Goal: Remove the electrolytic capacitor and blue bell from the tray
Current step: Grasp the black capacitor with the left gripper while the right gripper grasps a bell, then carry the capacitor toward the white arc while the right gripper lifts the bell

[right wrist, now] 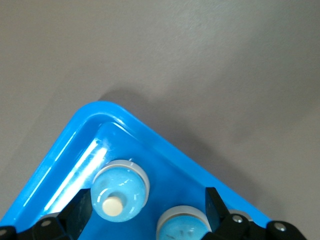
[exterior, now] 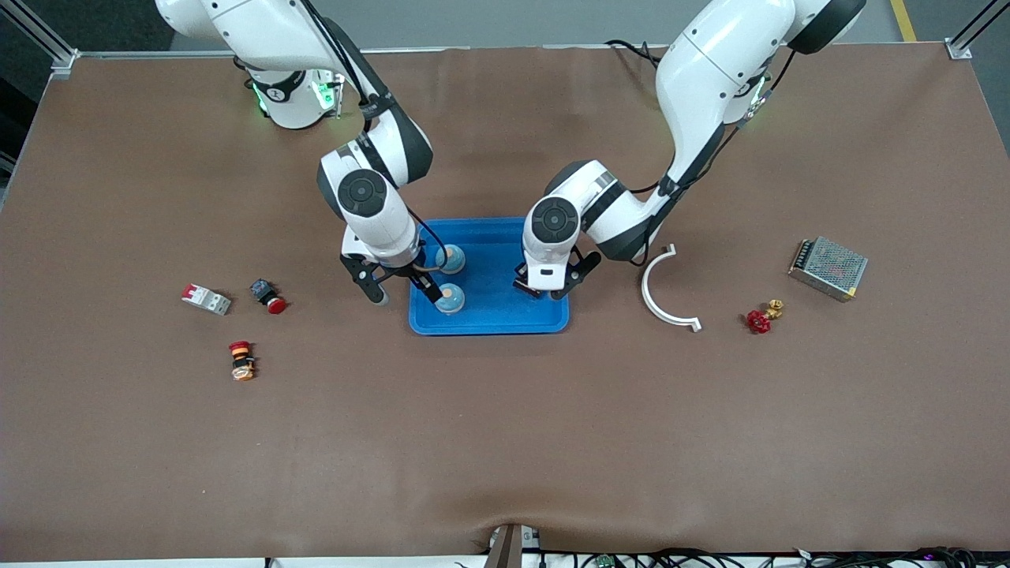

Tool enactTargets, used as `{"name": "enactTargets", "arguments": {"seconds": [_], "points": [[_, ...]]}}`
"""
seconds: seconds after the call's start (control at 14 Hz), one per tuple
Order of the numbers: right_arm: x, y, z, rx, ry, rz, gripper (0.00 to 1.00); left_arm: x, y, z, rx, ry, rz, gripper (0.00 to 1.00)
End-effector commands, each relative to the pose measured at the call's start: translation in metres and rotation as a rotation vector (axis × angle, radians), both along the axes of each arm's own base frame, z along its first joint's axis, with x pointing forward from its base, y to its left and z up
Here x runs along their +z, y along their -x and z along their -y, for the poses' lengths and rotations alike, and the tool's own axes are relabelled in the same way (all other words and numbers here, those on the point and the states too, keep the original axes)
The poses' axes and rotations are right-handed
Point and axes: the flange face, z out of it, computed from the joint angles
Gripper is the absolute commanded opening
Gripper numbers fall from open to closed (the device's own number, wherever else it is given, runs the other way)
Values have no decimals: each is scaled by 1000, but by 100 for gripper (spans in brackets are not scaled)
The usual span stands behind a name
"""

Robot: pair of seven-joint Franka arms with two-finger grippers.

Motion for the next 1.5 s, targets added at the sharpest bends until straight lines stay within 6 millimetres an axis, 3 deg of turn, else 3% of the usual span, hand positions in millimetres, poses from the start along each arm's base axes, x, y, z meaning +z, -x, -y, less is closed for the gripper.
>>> {"name": "enactTargets", "arguments": {"seconds": [0.0,0.14,0.29,0.5,0.64,0.93,1.43], "points": [[-13,-13,-18,-27,3,-1,100,12,-7,-7,-6,-6,37,0],[-20,-16,-20,-29,2,1,100,43,-14,-12,-30,-30,73,0],[-26,-16,-23,-34,6,-3,100,87,-24,-24,-52,-51,107,0],[-33,-13,-29,-24,10,-9,100,141,-51,-63,-111,-44,147,0],[-37,-12,-33,-28,9,-12,100,157,-66,-93,-138,-55,139,0],[-45,-10,-47,-35,12,-13,100,168,-84,-158,-184,-101,59,0],[-51,-7,-52,-24,16,-15,100,132,-76,-270,-247,-129,-61,0]]}}
